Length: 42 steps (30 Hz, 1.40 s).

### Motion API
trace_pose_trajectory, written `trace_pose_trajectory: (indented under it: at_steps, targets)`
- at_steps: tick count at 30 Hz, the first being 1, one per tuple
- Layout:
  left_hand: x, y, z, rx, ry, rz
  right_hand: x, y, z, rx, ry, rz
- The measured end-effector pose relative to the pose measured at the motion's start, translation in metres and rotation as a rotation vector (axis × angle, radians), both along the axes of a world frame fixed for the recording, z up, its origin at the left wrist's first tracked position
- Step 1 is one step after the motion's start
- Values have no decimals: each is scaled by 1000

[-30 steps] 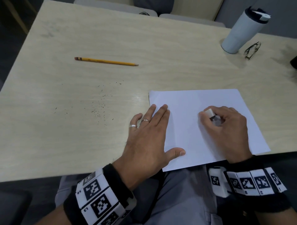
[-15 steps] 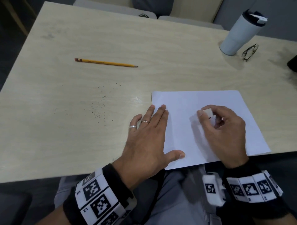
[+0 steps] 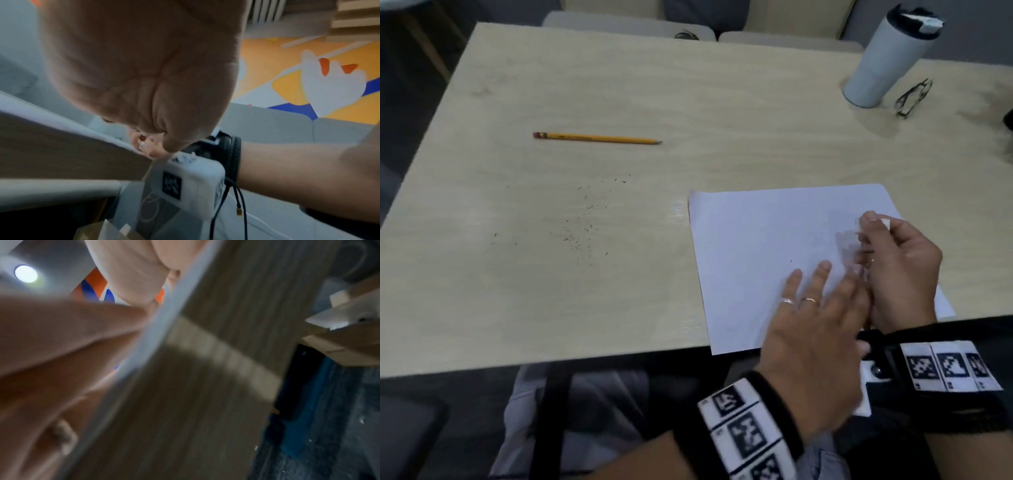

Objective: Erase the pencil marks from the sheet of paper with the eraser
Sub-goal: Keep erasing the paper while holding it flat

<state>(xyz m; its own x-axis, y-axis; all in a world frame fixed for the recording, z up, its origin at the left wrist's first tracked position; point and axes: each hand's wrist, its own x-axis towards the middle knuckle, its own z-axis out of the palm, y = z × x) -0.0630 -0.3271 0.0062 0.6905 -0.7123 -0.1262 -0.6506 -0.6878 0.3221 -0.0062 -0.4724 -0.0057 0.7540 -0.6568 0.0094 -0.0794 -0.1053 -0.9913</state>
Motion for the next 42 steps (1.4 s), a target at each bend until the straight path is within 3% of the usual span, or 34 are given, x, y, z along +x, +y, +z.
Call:
trace_pose_trajectory:
  at_steps: [3,6,11,13,15,17,19,22,25,27,28,32,34,37,39,42]
  targets:
    - [7,-8,-8,34,33,-11,-3,-11,0,122,-28,35]
    - [15,19,-10,66,35,75,-4,-17,-2,42,6,91]
    - [34,109,1,330,30,580,-2,-16,-4,-49,12,112]
    - [37,114,7,319,54,669,-1,-13,-4,-80,20,120]
    - [31,95,6,189,-3,467,-1,-12,-3,-110,24,124]
    - [15,73,-3,32,-36,125,-2,-11,-2,-115,22,126]
    - [6,66,-13,8,-35,-76,-3,-10,-1,-98,17,121]
    - [17,95,-13,82,-62,40,-3,-8,0,-83,13,118]
    - [38,132,0,423,-21,364,-3,-6,0,-109,15,125]
    - [43,135,11,479,7,504,-2,-3,1,-124,14,127]
    - [41,129,13,438,-9,454,-2,-1,2,-133,18,127]
    - [23,106,9,192,83,-55,-4,0,4,-136,35,126]
    - [28,118,4,270,66,-16,-4,0,5,-124,36,125]
    - [50,145,4,467,16,336,-5,-1,5,-138,31,128]
    - [62,152,12,454,46,487,-5,-1,4,-171,41,131]
    - [59,147,15,346,40,251,-4,1,2,-179,49,136]
